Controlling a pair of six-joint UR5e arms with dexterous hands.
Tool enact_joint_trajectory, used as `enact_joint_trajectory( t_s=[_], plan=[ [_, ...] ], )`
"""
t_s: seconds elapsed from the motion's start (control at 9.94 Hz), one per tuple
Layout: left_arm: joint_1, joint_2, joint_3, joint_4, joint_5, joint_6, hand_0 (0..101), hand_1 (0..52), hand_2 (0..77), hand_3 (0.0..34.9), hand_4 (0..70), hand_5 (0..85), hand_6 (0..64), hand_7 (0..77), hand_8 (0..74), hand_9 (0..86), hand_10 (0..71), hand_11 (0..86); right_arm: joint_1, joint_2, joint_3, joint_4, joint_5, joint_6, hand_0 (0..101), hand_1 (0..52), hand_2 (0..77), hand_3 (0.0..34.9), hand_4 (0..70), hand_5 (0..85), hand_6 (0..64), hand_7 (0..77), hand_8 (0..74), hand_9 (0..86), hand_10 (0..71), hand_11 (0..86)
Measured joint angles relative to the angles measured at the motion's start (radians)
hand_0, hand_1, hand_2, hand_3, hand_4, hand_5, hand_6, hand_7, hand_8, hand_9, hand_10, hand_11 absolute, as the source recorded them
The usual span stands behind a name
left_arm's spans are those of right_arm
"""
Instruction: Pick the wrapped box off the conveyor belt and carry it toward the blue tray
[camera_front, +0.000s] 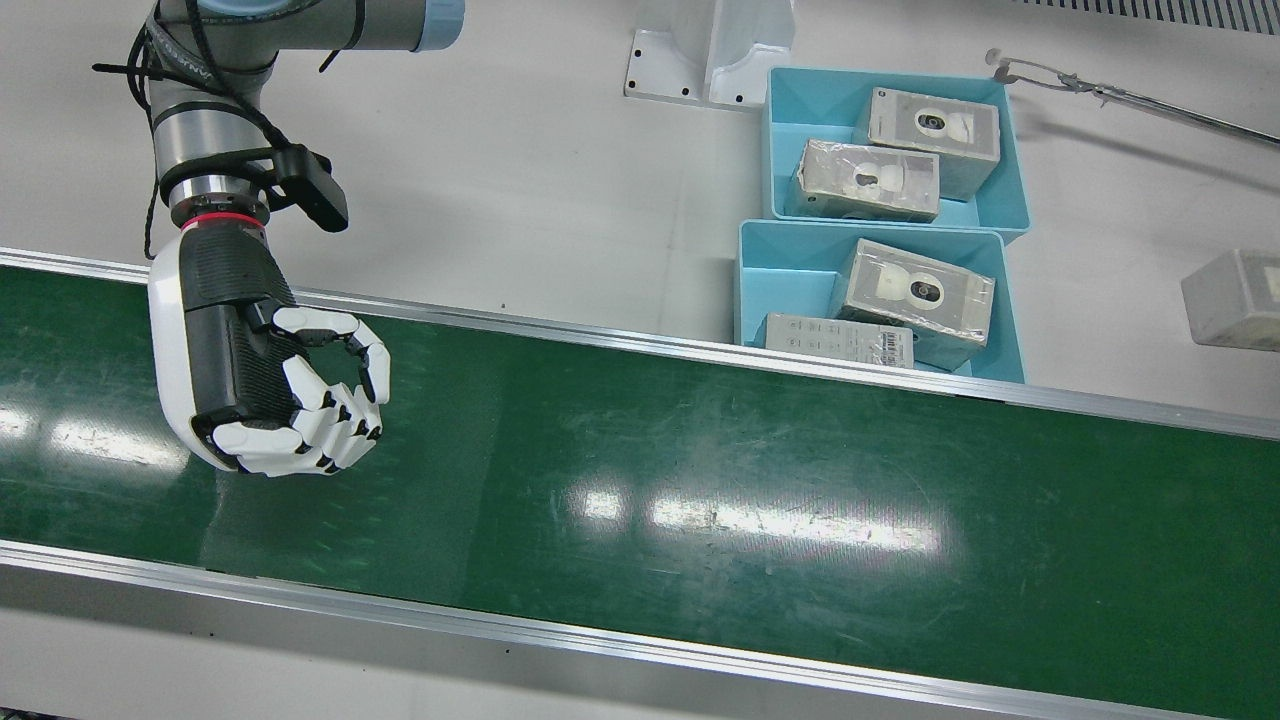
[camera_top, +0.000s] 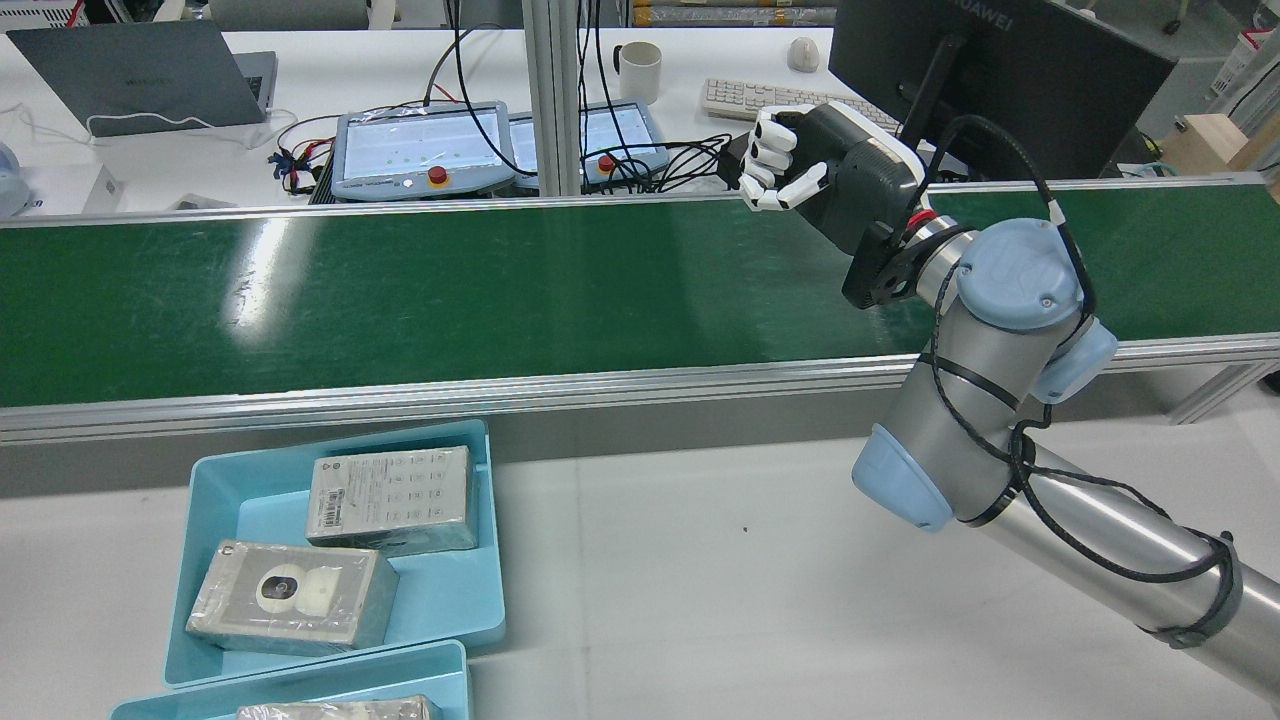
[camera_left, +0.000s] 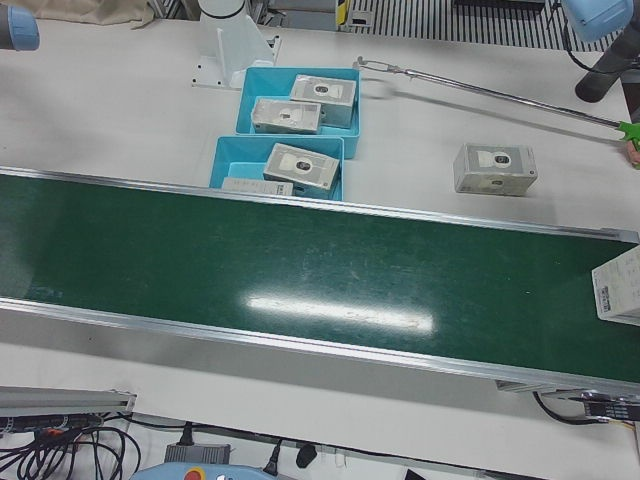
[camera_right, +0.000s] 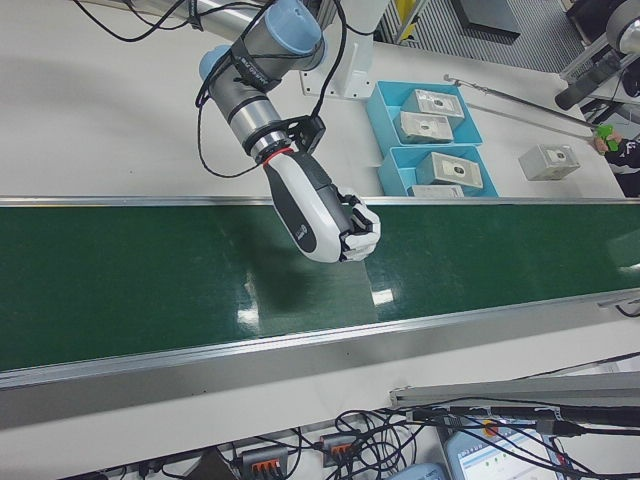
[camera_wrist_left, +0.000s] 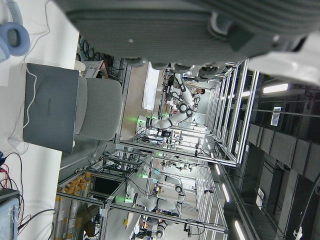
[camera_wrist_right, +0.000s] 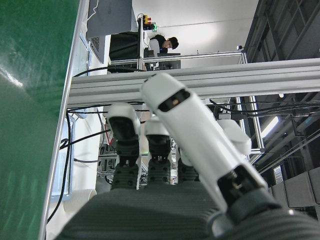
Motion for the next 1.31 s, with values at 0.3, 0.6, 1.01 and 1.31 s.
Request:
enact_joint_trajectory(
  t_s=[0.3, 0.6, 1.01, 1.31],
  plan=[
    [0.000, 0.000, 0.000, 0.000, 0.000, 0.000, 0, 0.0, 0.5, 0.0, 0.0, 0.5, 0.0, 0.5, 0.5, 0.0, 0.5, 0.0, 0.016, 0.014, -0.009, 0.010, -0.015, 0.015, 61, 28.9, 37.1, 0.0, 51.8, 64.4, 61.6, 67.1, 42.0, 60.0, 44.7, 55.6],
    [0.000, 0.000, 0.000, 0.000, 0.000, 0.000, 0, 0.0, 1.1, 0.0, 0.0, 0.5, 0.0, 0.5, 0.5, 0.0, 0.5, 0.0, -0.001, 0.017, -0.001, 0.018, -0.016, 0.019, 58, 26.2, 25.6, 11.5, 26.2, 38.7, 43.1, 40.4, 11.4, 32.2, 0.0, 22.9],
    [0.000, 0.000, 0.000, 0.000, 0.000, 0.000, 0, 0.0, 1.1, 0.0, 0.0, 1.1, 0.0, 0.5, 0.5, 0.0, 0.5, 0.5, -0.019, 0.013, 0.019, 0.030, -0.014, 0.022, 55, 24.5, 25.1, 18.6, 14.2, 21.8, 2.7, 26.2, 0.0, 5.4, 0.0, 1.6],
    [0.000, 0.000, 0.000, 0.000, 0.000, 0.000, 0, 0.0, 0.5, 0.0, 0.0, 0.5, 0.0, 0.5, 0.5, 0.0, 0.5, 0.0, -0.020, 0.004, 0.035, 0.082, -0.012, 0.021, 53, 20.2, 21.3, 8.2, 17.5, 21.8, 8.7, 24.5, 0.0, 5.4, 0.0, 1.6]
  ],
)
